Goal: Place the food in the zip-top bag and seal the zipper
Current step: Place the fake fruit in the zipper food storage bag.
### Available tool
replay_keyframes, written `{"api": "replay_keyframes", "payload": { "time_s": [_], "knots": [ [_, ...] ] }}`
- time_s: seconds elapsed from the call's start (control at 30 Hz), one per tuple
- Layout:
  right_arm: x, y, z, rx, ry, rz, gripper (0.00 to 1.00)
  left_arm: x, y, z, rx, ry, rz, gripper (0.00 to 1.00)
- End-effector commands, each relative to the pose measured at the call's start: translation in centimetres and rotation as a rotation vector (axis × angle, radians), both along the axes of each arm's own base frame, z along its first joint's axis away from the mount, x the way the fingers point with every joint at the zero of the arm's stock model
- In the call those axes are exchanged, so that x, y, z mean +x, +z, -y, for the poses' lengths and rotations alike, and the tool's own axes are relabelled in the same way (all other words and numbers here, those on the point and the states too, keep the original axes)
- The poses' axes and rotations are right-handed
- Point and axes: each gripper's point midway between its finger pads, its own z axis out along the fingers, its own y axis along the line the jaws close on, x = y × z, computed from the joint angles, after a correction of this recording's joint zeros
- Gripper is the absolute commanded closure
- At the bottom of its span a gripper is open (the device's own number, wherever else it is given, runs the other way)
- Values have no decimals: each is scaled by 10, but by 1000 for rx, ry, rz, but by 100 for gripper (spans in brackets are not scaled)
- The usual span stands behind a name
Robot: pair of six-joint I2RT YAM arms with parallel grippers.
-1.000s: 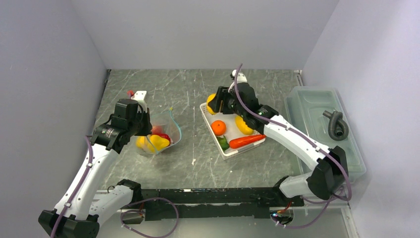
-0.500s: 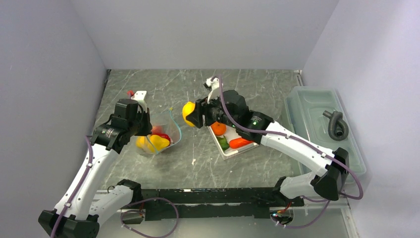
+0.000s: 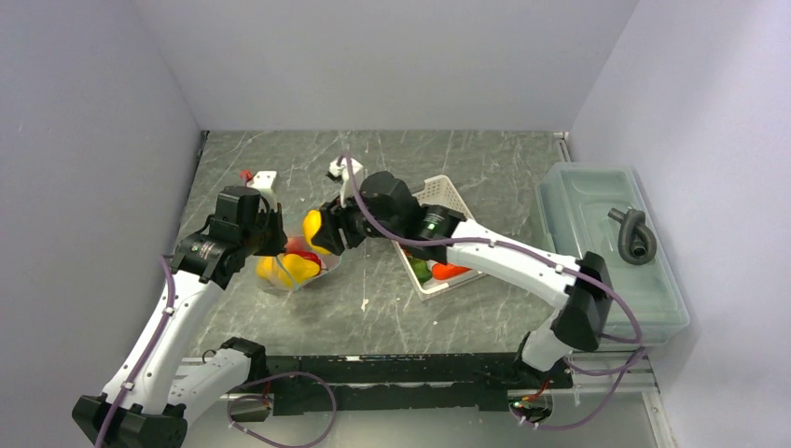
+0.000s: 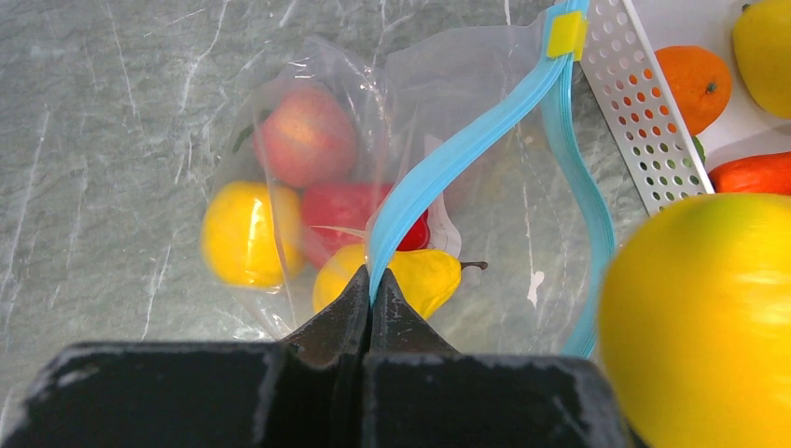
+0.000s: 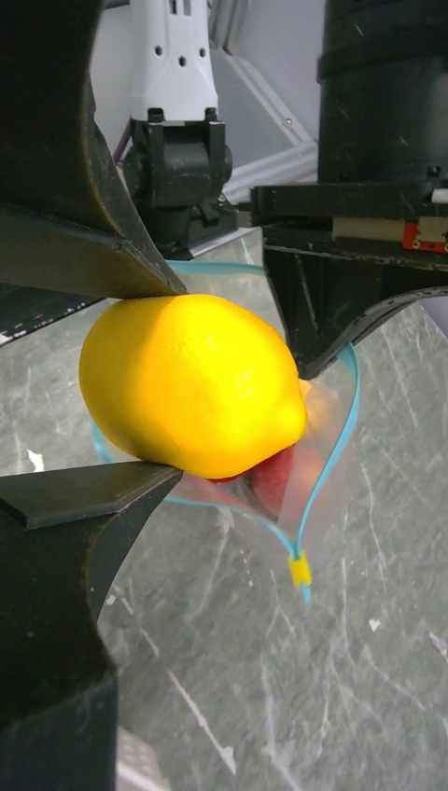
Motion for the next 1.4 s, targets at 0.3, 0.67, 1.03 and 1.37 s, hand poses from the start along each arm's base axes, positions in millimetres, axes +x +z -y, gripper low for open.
{"api": "replay_keyframes", "payload": {
  "time_s": [0.3, 0.67, 1.03, 1.37],
  "knots": [
    [31, -30, -44, -105, -50, -22, 80, 4, 5, 5, -10, -34, 35, 100],
    [59, -54, -56, -200, -159, -45, 41, 3, 6, 6, -16, -39, 36, 100],
    [55, -33, -48, -144, -174, -34, 8, 3, 5, 6, -15, -40, 33, 100],
    [41, 2, -22, -70, -201, -17, 9, 3, 5, 6, -15, -39, 33, 100]
  ]
}}
